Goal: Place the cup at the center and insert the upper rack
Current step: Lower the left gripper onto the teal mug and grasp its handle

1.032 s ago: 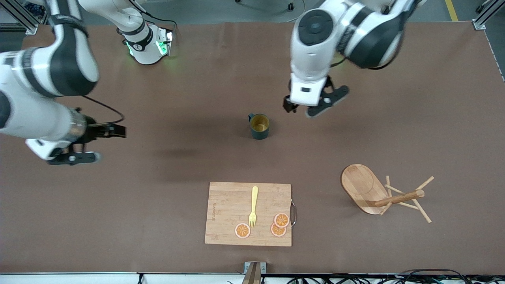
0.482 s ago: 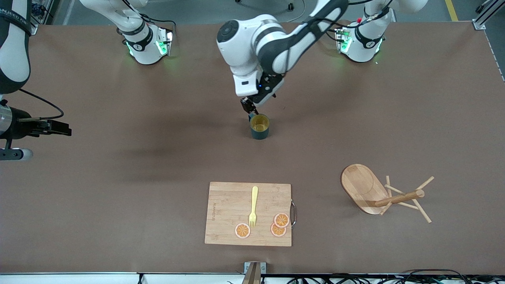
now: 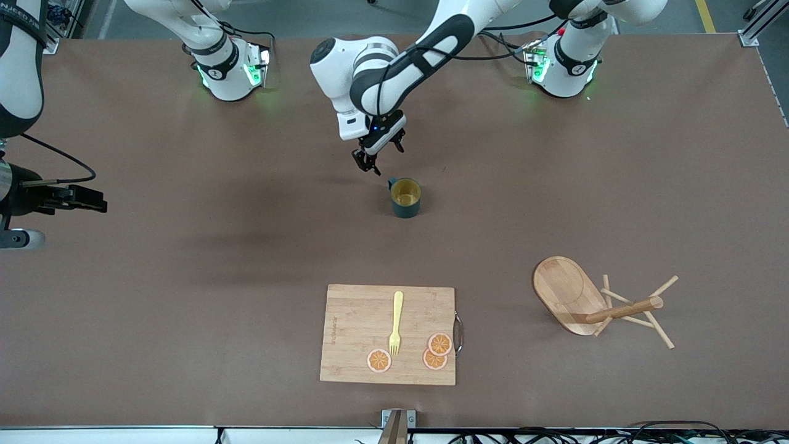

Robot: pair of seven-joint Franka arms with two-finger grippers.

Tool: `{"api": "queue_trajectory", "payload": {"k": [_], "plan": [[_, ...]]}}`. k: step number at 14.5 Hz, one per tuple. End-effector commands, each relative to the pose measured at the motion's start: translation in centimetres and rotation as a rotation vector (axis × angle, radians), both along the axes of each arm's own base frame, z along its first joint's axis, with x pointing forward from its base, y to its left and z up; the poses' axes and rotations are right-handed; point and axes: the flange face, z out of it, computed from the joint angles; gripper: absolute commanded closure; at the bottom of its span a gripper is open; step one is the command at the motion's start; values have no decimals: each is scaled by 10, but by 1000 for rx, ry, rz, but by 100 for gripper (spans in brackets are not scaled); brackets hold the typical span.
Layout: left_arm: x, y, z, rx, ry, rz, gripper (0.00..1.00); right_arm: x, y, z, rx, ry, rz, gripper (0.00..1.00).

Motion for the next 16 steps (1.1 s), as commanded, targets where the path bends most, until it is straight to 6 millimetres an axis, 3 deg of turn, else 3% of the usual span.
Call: {"api": "queue_trajectory", "payload": {"k": [1,7,10,13,15,16], "plan": [[-1,-6,-17,21,-91,10,10,-4,3,6,-2,12,-3,0],[4,-1,-45,95,-193,-34,25,-31,6,34,11,-15,3,0],[9,-4,-51,96,-203,-36,32,-44,-4,45,17,-22,-50,0],[9,-3,-56,102,-199,-38,57,-54,7,56,25,-38,-53,0],[11,-5,-53,98,-200,-39,88,-65,16,63,24,-38,-53,0],[11,-5,-53,99,-199,-40,97,-71,17,66,25,-38,-52,0]]}}
